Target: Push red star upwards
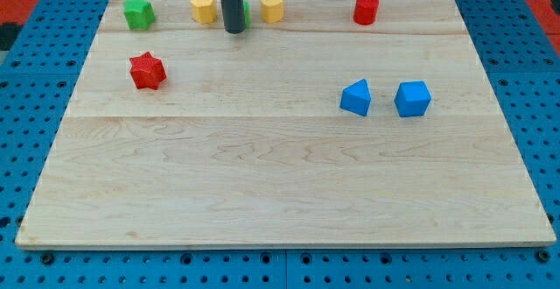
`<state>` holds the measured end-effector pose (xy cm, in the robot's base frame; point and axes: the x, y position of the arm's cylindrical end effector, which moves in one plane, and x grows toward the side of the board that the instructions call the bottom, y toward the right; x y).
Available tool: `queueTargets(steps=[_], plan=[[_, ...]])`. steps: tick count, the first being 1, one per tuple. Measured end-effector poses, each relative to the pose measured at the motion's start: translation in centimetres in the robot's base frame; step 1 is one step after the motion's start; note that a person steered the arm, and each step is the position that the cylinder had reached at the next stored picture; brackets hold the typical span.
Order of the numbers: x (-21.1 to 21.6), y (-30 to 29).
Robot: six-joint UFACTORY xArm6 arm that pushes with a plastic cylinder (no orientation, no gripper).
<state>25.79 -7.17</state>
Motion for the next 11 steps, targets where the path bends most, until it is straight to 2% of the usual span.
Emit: queueTargets(steps=[1,2,3,4,5,7,9,11], plan=[[-1.1,0.0],[5.4,0.1],[13.1,-3.3],[15.6,-8.1],[15.8,-9.6],[9.7,-10.4],[11.2,-12.1],[11.7,-16.6]])
